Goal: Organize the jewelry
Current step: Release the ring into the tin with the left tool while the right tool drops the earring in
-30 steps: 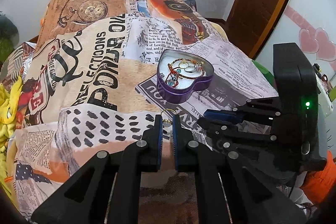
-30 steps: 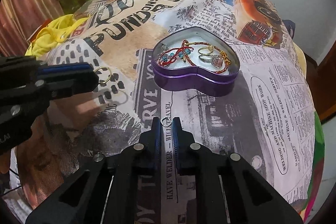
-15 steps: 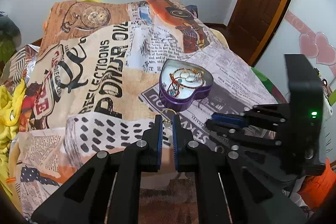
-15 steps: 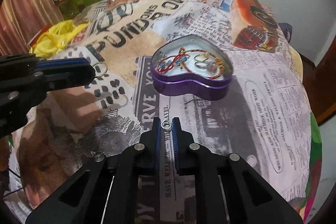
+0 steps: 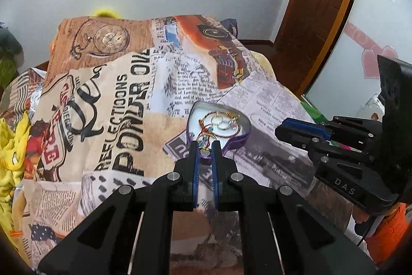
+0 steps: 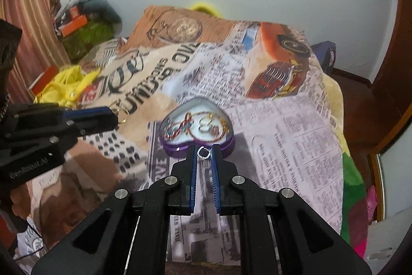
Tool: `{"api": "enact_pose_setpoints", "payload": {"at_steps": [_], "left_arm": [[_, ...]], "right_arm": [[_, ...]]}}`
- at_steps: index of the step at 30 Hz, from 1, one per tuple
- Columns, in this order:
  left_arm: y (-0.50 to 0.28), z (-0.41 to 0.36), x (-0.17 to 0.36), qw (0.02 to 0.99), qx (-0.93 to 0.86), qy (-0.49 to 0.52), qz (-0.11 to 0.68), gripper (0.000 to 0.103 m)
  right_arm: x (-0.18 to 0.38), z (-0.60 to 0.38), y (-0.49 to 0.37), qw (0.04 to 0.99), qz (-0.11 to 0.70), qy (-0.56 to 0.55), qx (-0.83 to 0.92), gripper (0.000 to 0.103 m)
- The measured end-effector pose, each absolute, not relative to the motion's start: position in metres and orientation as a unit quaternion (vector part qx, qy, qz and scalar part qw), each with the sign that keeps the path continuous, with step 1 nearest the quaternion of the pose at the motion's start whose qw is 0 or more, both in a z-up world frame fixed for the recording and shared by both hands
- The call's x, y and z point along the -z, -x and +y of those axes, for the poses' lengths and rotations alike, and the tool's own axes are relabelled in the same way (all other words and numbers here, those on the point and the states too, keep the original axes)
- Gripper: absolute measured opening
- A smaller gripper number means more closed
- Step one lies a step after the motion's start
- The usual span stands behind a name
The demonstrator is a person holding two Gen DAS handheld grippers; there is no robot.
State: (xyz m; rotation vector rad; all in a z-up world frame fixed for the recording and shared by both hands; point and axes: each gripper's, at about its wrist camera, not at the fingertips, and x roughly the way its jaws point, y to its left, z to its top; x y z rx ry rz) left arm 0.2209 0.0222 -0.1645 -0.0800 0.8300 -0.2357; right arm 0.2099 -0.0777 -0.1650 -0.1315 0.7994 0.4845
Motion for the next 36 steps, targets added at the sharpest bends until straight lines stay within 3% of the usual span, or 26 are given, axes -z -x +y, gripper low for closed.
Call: {"api": "enact_pose_setpoints", "payload": {"at_steps": [9, 36], "left_arm": [[-0.24, 0.015, 0.167, 0.908, 0.126, 0.042, 0.398, 0.007], [-0.278, 0.01, 0.216, 0.882, 0.15, 0.052, 0.445, 0.007]], "right_arm": [[0.16, -0.075, -0.227, 0.896, 0.372, 0.054, -0.235, 0.009], [0.198, -0.06, -0.268, 0.862, 0.435, 0.041, -0.259, 0.01]]}}
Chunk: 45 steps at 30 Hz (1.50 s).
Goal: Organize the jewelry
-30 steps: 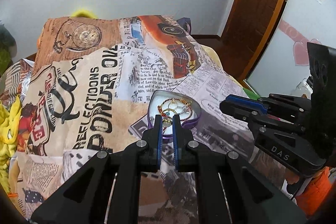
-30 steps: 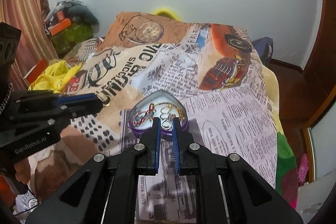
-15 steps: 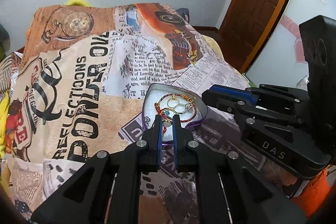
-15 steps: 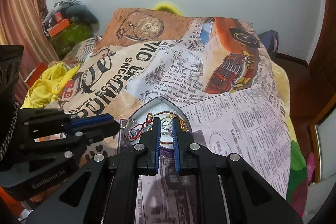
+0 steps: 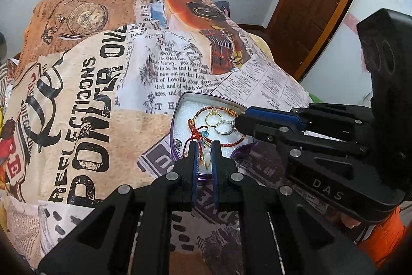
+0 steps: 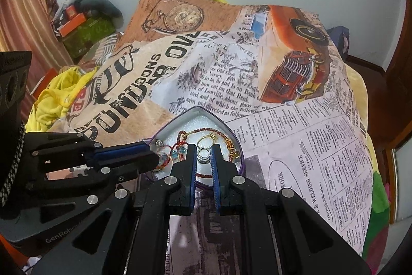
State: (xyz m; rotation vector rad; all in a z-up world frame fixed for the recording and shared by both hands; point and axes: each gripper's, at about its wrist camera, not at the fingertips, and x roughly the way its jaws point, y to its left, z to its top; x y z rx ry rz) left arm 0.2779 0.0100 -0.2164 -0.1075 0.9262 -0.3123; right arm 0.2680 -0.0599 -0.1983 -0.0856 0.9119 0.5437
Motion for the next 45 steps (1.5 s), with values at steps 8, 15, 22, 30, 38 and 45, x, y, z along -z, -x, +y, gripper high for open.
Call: {"api": "enact_pose_setpoints", "payload": {"at_steps": [8, 15, 22, 30, 38, 45], "left_arm": [[-0.269, 0.013, 0.199, 0.887, 0.142, 0.051, 0.436, 0.007], [-0.237, 0.019, 0.145, 0.914, 0.123, 0.046, 0.383, 0.014], [-0.176, 0.02, 0.066, 0.951, 0.113, 0.044, 0.286, 0.022], [-0.086, 0.016, 0.004, 0.984, 0.085, 0.034, 0.153, 0.045], [-0.019, 0.016, -0.017, 0.997, 0.038, 0.033, 0.063, 0.101], [-0.002, 0.026, -0.018, 0.998, 0.016, 0.048, 0.047, 0.103]], "right_arm": [[0.179, -0.067, -0.259, 0.871, 0.419, 0.036, -0.254, 0.028], [0.127, -0.077, -0.229, 0.9, 0.363, 0.037, -0.239, 0.028], [0.054, -0.094, -0.168, 0.939, 0.263, 0.027, -0.219, 0.028], [-0.01, -0.115, -0.073, 0.975, 0.125, 0.013, -0.185, 0.03], [-0.027, -0.113, -0.014, 0.989, 0.043, 0.01, -0.139, 0.066], [-0.023, -0.105, -0.006, 0.994, 0.028, -0.001, -0.105, 0.103]]}}
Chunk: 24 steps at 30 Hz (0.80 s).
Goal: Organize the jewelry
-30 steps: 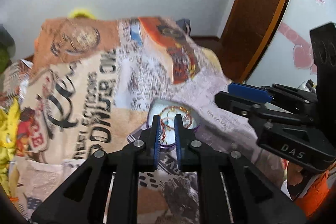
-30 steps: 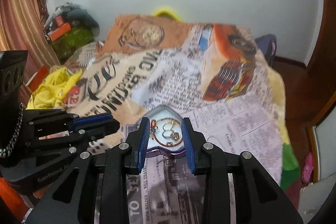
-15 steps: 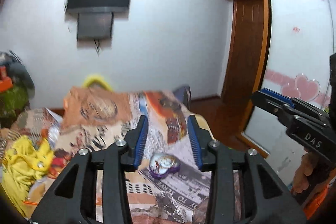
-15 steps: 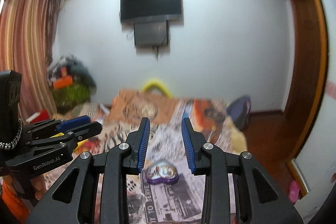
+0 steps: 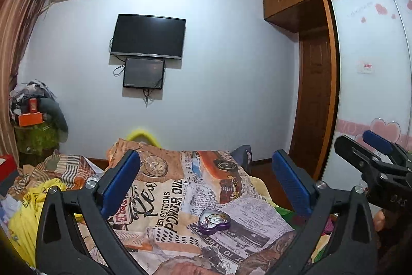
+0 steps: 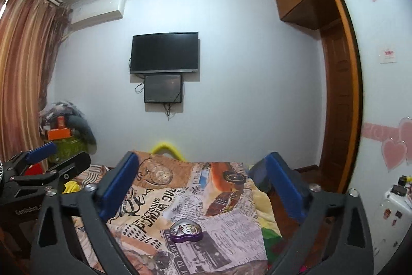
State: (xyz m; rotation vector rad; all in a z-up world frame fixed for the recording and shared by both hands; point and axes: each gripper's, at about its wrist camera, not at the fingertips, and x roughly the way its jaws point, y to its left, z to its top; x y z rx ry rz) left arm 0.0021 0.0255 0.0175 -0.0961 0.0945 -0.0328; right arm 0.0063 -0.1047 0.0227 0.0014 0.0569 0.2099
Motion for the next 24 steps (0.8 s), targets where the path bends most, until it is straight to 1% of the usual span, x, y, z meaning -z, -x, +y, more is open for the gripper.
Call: {"api": "enact_pose_setpoints", "payload": {"at_steps": [8, 24], "left_arm": [[0.011, 0.032, -0.014, 0.997, 0.006, 0.056, 0.049, 0.103], [0.011, 0.02, -0.008, 0.998, -0.005, 0.026, 0.058, 0.103]], "right_arm": [[-0.018, -0.099, -0.003, 0.994, 0.04, 0.013, -0.1, 0.103], [-0.014, -0.113, 0.005, 0.994, 0.058, 0.001, -0.097, 0.103]]}}
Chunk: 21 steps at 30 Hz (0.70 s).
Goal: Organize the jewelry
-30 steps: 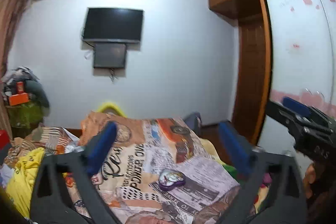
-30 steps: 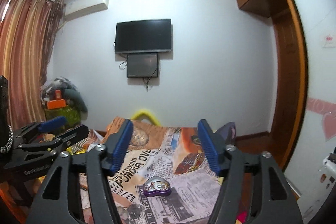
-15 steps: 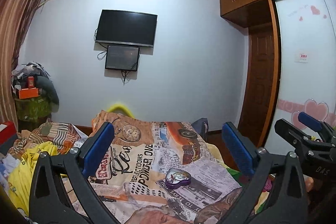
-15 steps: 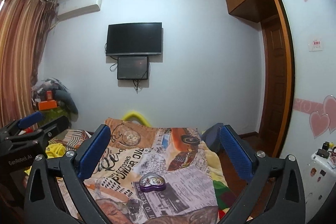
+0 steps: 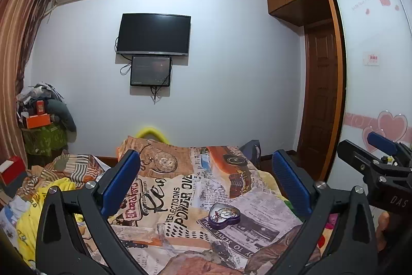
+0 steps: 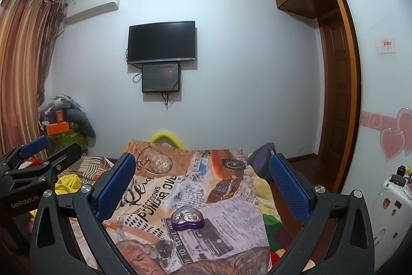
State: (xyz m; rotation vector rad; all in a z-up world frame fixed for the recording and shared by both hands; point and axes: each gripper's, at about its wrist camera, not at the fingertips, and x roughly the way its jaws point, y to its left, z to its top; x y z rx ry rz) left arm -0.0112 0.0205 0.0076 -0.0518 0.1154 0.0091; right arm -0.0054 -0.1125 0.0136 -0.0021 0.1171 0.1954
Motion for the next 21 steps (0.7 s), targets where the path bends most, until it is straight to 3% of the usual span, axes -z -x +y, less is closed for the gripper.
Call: {"api": "enact_pose_setpoints", "payload": {"at_steps": [21], "left_arm": [[0.0047, 0.0108, -0.0072, 0.997, 0.003, 0.014, 0.07, 0.103]], "right_arm": [[-0.0164, -0.1182, 0.0033, 0.993, 0.07, -0.004, -0.097, 0.103]]}}
